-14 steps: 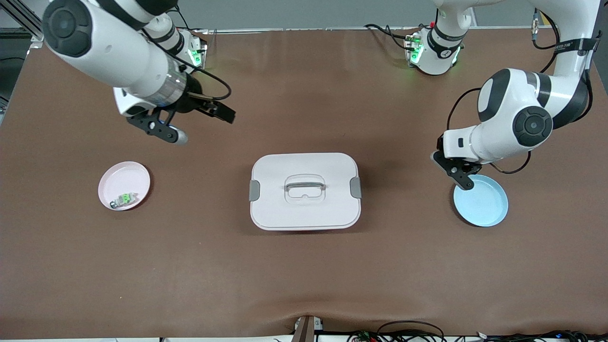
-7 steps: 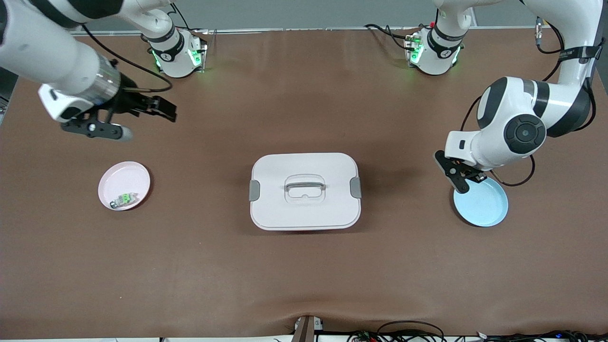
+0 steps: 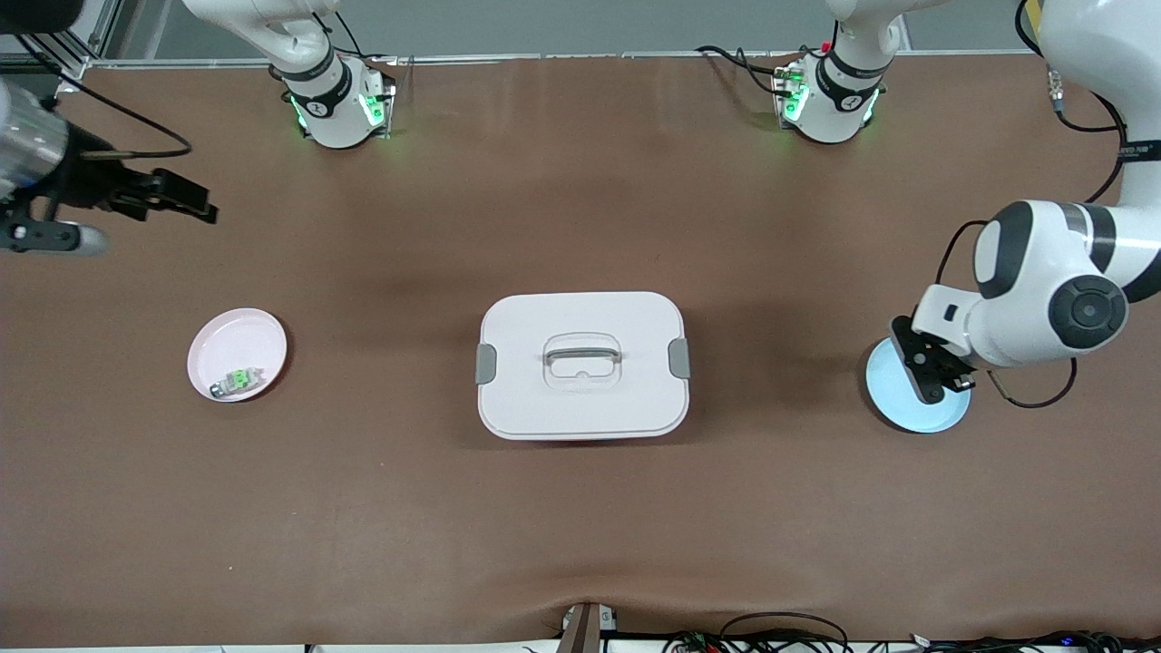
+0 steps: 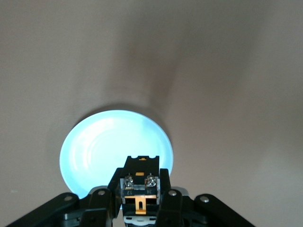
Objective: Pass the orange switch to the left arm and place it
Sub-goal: 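Lower the switch onto the blue plate while the right gripper retracts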
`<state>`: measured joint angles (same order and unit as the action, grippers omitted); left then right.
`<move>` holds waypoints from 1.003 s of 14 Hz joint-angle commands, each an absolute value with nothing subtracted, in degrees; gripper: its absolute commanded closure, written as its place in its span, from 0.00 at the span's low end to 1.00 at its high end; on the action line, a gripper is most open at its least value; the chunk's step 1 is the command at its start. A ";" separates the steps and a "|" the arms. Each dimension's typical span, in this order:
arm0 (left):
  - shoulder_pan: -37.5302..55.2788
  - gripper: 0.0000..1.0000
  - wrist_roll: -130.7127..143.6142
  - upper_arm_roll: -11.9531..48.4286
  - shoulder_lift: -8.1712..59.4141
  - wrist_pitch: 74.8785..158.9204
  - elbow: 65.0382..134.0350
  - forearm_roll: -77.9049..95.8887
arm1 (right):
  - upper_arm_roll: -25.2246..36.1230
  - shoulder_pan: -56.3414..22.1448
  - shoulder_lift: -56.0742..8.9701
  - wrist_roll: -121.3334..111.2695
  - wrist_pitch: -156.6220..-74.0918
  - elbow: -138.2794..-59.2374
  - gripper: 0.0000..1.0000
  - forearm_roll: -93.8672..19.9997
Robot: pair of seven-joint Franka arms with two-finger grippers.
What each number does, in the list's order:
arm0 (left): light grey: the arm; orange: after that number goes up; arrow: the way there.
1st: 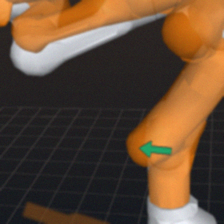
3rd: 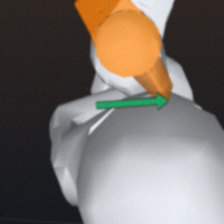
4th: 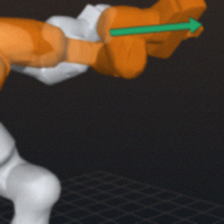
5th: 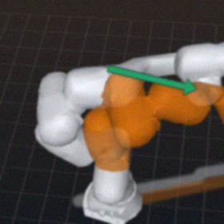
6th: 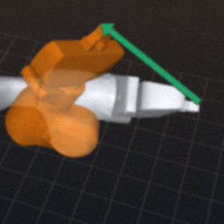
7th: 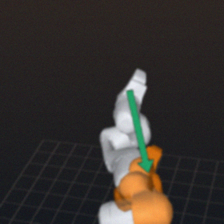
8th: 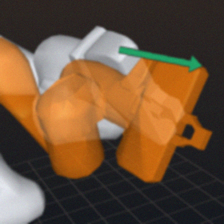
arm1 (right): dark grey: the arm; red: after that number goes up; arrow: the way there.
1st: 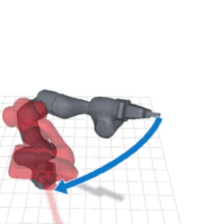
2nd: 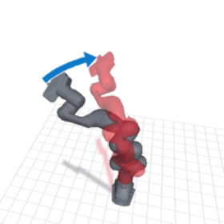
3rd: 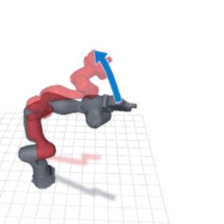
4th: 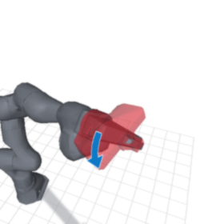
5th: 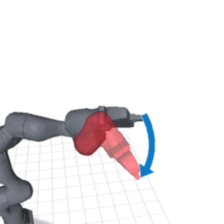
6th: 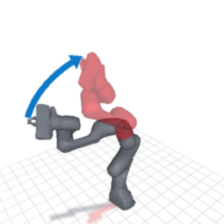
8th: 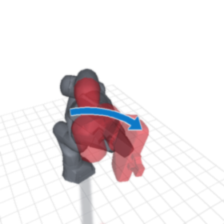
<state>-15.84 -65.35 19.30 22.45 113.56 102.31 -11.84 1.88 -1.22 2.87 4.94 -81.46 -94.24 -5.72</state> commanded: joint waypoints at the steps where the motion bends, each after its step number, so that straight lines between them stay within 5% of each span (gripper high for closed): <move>1: -17.84 1.00 -73.18 19.86 24.86 116.96 101.16 -13.01 | 0.70 2.71 5.10 2.72 -80.51 -95.98 0.00 -5.01; 7: -21.88 1.00 -79.10 19.86 31.28 124.27 101.69 -13.54 | 0.70 5.54 5.97 2.37 -80.77 -96.06 0.00 -2.56; 14: -23.81 1.00 -79.19 19.86 35.68 127.35 101.78 -19.07 | 0.35 5.19 16.26 2.37 -89.38 -108.46 0.00 0.88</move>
<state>-22.75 -78.64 19.27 35.01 126.50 102.19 -17.64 1.16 4.50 13.17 2.95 -87.66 -105.05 -0.41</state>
